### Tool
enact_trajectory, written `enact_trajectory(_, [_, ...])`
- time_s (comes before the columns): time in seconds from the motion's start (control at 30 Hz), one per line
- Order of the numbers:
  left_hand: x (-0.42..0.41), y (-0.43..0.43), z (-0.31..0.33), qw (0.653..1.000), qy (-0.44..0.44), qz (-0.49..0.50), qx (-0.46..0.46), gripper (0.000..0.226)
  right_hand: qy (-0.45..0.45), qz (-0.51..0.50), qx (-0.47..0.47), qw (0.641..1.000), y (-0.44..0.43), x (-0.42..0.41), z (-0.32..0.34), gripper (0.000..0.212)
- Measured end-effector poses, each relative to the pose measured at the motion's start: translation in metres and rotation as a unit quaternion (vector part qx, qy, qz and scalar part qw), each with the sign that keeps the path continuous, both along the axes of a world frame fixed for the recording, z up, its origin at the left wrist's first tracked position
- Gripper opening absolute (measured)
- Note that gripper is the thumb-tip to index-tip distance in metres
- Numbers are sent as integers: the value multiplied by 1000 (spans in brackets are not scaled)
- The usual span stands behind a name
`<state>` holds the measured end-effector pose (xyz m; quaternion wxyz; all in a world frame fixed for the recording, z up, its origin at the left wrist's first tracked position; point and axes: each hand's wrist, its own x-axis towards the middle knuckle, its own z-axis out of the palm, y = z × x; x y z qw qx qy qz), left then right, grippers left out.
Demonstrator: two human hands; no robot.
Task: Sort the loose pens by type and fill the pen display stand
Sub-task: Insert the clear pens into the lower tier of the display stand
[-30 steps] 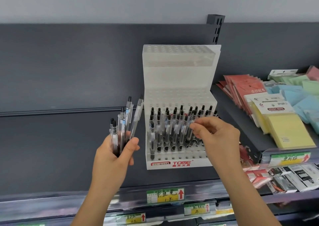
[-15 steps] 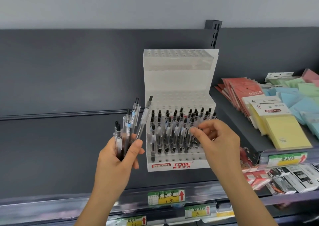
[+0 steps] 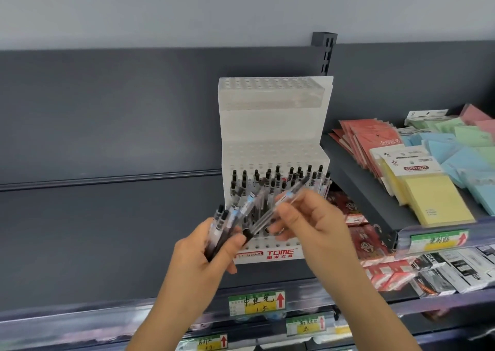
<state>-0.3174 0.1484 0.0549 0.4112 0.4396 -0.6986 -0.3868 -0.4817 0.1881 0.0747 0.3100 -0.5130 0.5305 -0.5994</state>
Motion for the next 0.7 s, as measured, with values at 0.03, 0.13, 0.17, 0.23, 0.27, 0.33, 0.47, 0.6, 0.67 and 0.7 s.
enact_trajectory(0.03, [1,-1,-1,1000,4,19,-6,17,-2,-22,-10,1000,1,-5,3,6])
enact_trajectory(0.13, [4,-4,0,997,28,67,-18,21,6,-128,-51,991,2,-26,9,8])
enact_trajectory(0.17, [5,-5,0,996,34,78,-19,19,18,-167,-60,984,2,-33,9,8])
enact_trajectory(0.23, [5,-6,0,995,39,88,-21,12,68,-229,-66,969,2,-46,7,8])
enact_trajectory(0.27, [5,-6,0,995,38,89,-23,11,96,-248,-65,962,3,-51,6,7])
enact_trajectory(0.33, [4,-5,-1,995,34,86,-23,10,137,-268,-60,952,1,-56,3,6])
enact_trajectory(0.47, [4,-5,-4,995,34,88,-23,11,202,-264,-43,942,-7,-54,-5,6])
enact_trajectory(0.6, [5,-6,-5,995,39,90,-20,9,251,-247,-23,936,-15,-49,-13,7])
enact_trajectory(0.67, [6,-6,-5,995,39,90,-16,7,295,-234,-7,926,-17,-47,-17,11])
enact_trajectory(0.7, [7,-6,-6,995,41,90,-14,7,318,-223,5,921,-18,-46,-19,12])
